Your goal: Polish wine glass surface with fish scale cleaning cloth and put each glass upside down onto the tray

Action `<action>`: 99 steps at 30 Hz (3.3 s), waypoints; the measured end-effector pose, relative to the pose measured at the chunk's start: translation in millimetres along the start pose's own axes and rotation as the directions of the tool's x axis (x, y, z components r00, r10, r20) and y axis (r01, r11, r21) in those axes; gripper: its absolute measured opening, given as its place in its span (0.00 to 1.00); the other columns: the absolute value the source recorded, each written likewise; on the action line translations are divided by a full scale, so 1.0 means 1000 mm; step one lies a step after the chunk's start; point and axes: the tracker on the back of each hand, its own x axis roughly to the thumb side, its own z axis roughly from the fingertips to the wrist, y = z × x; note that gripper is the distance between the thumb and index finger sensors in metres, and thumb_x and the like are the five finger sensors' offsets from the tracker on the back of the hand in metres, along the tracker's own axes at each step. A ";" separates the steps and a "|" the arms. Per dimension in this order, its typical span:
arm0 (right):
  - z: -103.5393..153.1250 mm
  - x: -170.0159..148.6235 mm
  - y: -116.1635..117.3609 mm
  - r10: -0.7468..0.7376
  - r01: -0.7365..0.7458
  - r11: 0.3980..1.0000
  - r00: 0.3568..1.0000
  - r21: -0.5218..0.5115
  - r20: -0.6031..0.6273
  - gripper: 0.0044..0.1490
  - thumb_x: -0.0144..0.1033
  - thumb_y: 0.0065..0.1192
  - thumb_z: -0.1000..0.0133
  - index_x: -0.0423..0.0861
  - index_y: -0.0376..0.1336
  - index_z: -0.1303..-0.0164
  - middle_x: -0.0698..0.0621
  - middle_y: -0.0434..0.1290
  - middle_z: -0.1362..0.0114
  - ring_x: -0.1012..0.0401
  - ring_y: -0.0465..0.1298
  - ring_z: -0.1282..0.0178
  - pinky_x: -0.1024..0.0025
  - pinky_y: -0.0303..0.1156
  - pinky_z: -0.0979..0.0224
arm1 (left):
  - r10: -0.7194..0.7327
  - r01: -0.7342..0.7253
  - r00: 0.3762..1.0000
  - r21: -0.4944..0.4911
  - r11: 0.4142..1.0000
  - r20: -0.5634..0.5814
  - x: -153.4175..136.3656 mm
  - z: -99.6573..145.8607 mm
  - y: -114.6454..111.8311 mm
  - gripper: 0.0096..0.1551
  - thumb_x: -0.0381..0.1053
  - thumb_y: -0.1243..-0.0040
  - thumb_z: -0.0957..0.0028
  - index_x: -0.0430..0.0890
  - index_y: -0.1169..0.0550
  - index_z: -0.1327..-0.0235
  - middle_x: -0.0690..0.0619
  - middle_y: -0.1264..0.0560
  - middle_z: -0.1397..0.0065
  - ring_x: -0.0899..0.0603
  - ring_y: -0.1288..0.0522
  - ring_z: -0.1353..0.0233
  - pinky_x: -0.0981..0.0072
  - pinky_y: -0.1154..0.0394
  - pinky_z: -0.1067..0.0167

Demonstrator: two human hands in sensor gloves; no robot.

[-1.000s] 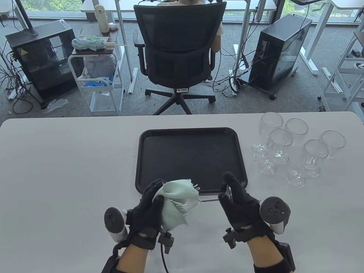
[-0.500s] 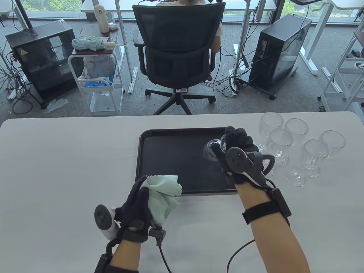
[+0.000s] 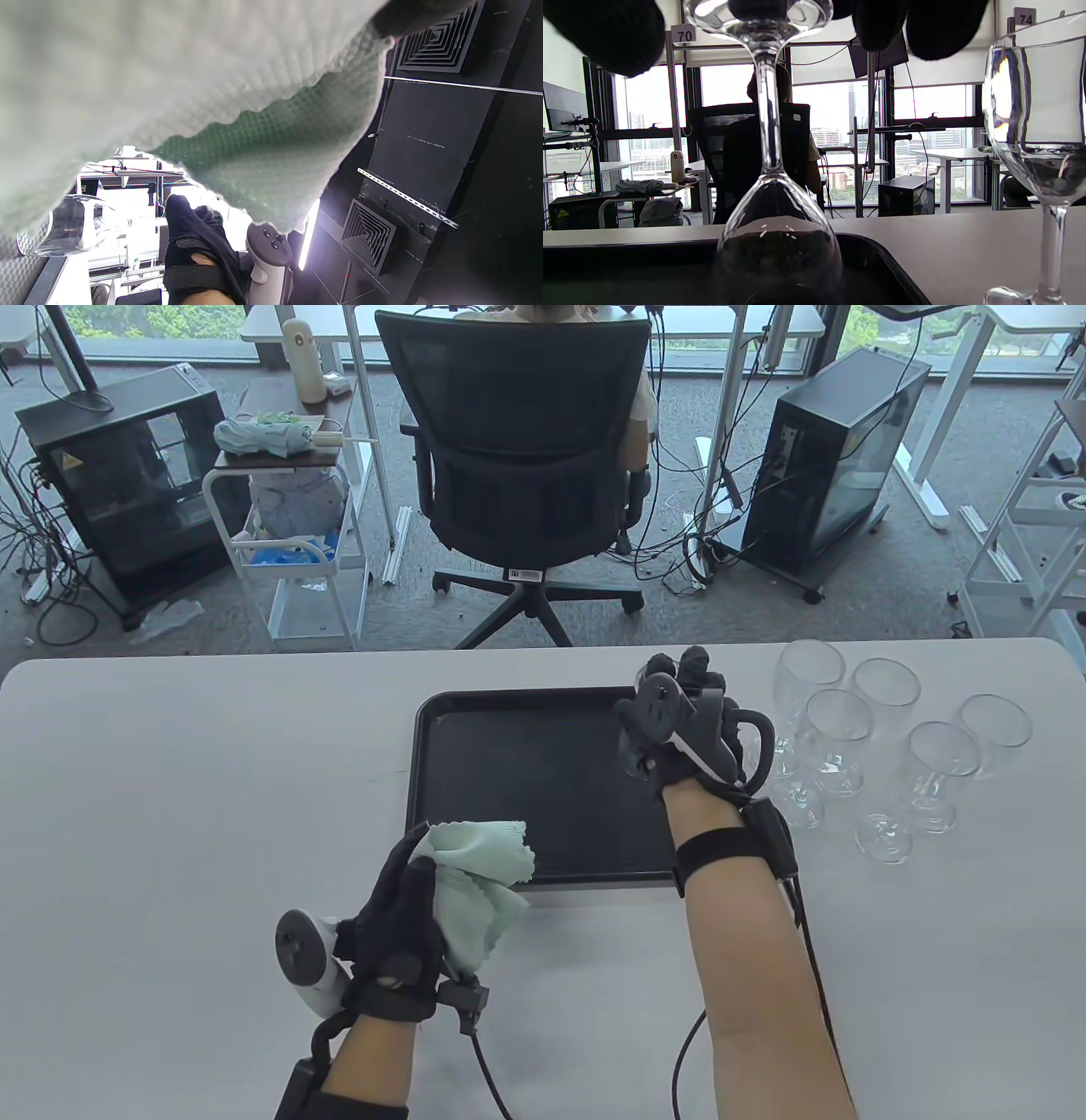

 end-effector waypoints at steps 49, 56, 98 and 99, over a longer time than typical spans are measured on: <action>0.100 -0.302 0.089 -0.673 0.570 0.678 0.228 -0.464 -0.704 0.35 0.56 0.74 0.48 0.57 0.64 0.33 0.39 0.48 0.17 0.39 0.40 0.21 0.38 0.43 0.26 | 0.042 -0.042 0.999 0.002 0.999 0.007 -0.002 -0.001 0.008 0.30 0.67 0.49 0.38 0.55 0.29 0.27 0.49 0.36 0.18 0.35 0.35 0.22 0.34 0.29 0.32; 0.128 -0.296 0.082 -0.742 0.672 0.595 0.248 -0.442 -0.623 0.26 0.46 0.73 0.47 0.60 0.67 0.38 0.41 0.55 0.19 0.40 0.45 0.21 0.38 0.44 0.26 | 0.039 -0.039 0.999 0.008 0.999 0.006 -0.004 -0.001 0.007 0.30 0.67 0.49 0.38 0.55 0.29 0.27 0.49 0.36 0.18 0.35 0.35 0.22 0.34 0.29 0.33; 0.224 -0.027 -0.022 -0.433 0.688 0.695 0.631 -0.207 0.643 0.53 0.64 0.68 0.49 0.62 0.43 0.20 0.45 0.50 0.15 0.43 0.51 0.17 0.39 0.65 0.26 | -0.165 0.175 0.981 -0.096 0.980 0.099 0.010 0.007 -0.026 0.32 0.69 0.42 0.41 0.56 0.30 0.29 0.48 0.40 0.18 0.33 0.38 0.23 0.31 0.26 0.40; 0.216 -0.041 -0.019 -0.560 0.771 0.620 0.567 -0.148 0.604 0.54 0.66 0.66 0.49 0.63 0.42 0.20 0.44 0.49 0.15 0.42 0.51 0.17 0.39 0.66 0.27 | -0.139 0.147 0.986 -0.098 0.984 0.091 0.010 0.007 -0.026 0.32 0.69 0.43 0.41 0.55 0.29 0.29 0.48 0.40 0.18 0.33 0.37 0.23 0.31 0.26 0.41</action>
